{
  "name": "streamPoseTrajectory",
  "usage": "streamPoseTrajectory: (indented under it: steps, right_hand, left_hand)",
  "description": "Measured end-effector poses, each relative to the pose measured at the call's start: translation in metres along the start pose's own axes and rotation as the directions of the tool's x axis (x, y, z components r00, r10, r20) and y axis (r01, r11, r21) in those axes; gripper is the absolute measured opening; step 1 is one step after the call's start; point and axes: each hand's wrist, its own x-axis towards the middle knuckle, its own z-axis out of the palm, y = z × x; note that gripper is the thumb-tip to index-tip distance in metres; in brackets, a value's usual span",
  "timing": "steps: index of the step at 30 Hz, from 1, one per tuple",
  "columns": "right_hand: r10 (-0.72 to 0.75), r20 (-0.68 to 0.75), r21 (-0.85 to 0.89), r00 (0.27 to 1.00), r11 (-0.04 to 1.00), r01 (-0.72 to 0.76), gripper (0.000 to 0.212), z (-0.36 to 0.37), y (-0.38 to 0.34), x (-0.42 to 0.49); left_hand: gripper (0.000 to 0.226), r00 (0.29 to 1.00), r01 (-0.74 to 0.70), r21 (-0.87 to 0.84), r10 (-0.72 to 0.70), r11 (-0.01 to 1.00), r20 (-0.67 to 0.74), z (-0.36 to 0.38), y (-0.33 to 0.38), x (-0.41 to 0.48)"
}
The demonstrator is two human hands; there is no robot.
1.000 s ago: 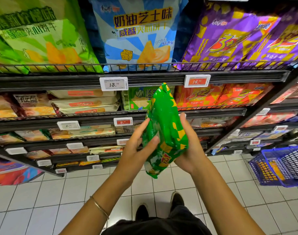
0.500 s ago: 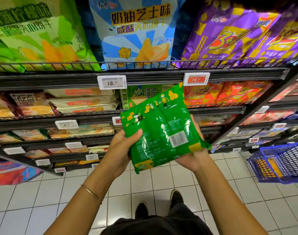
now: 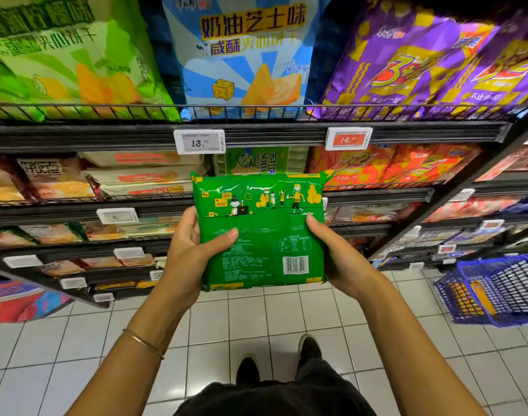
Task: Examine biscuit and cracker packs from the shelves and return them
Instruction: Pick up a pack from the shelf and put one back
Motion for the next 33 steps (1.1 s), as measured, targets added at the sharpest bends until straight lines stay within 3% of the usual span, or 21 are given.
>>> streamPoseTrajectory:
  steps: [5, 9, 13, 15, 17, 19, 22, 25, 28, 30, 33]
  right_hand:
    - [-0.043, 0.054, -0.013, 0.998, 0.999, 0.044, 0.063, -0.012, 0.007, -0.002]
    - [-0.127, 0.113, -0.065, 0.986, 0.989, 0.134, 0.044, -0.028, 0.014, -0.008]
    - [-0.144, 0.104, -0.079, 0.984, 0.985, 0.152, 0.066, -0.030, 0.020, -0.010]
    - [-0.138, 0.092, -0.120, 0.986, 0.982, 0.148, 0.060, -0.027, 0.014, -0.012]
    - [-0.092, 0.130, -0.147, 0.987, 0.983, 0.111, 0.059, -0.023, 0.003, -0.015]
    - [-0.045, 0.220, -0.082, 0.974, 0.995, 0.065, 0.065, -0.019, -0.007, -0.021]
    - [-0.116, 0.290, 0.059, 0.950, 0.993, 0.103, 0.067, -0.006, -0.016, -0.023]
    - [-0.096, 0.172, 0.018, 0.980, 0.995, 0.094, 0.082, 0.015, -0.012, -0.012]
    - [0.017, 0.050, -0.059, 0.999, 0.998, -0.014, 0.066, 0.035, -0.005, -0.003]
    - [0.087, 0.072, 0.017, 0.994, 0.996, -0.089, 0.056, 0.042, -0.002, 0.000]
    - [0.144, 0.020, 0.094, 0.989, 0.985, -0.145, 0.074, 0.039, 0.005, 0.006]
  left_hand:
    - [0.070, 0.996, -0.090, 0.081, 0.087, 0.993, 0.031, -0.007, 0.003, -0.004]
    - [0.074, 0.978, -0.191, 0.139, 0.176, 0.972, 0.116, -0.014, 0.005, -0.007]
    - [0.075, 0.969, -0.214, 0.132, 0.193, 0.968, 0.154, -0.017, 0.007, -0.007]
    - [0.073, 0.972, -0.204, 0.110, 0.188, 0.973, 0.142, -0.016, 0.008, -0.005]
    - [0.062, 0.990, -0.108, 0.049, 0.103, 0.993, 0.100, -0.013, 0.009, -0.004]
    - [0.049, 0.991, 0.127, -0.055, -0.123, 0.990, 0.060, -0.011, 0.010, -0.003]
    - [0.052, 0.860, 0.506, -0.204, -0.471, 0.838, 0.199, -0.010, 0.004, -0.007]
    - [0.051, 0.762, 0.644, -0.359, -0.529, 0.676, 0.372, 0.009, -0.002, -0.016]
    - [0.067, 0.676, 0.734, -0.410, -0.526, 0.542, 0.516, 0.031, -0.008, -0.022]
    - [0.055, 0.672, 0.737, -0.409, -0.513, 0.538, 0.535, 0.040, -0.012, -0.020]
    - [0.055, 0.671, 0.738, -0.388, -0.544, 0.552, 0.504, 0.046, -0.016, -0.021]
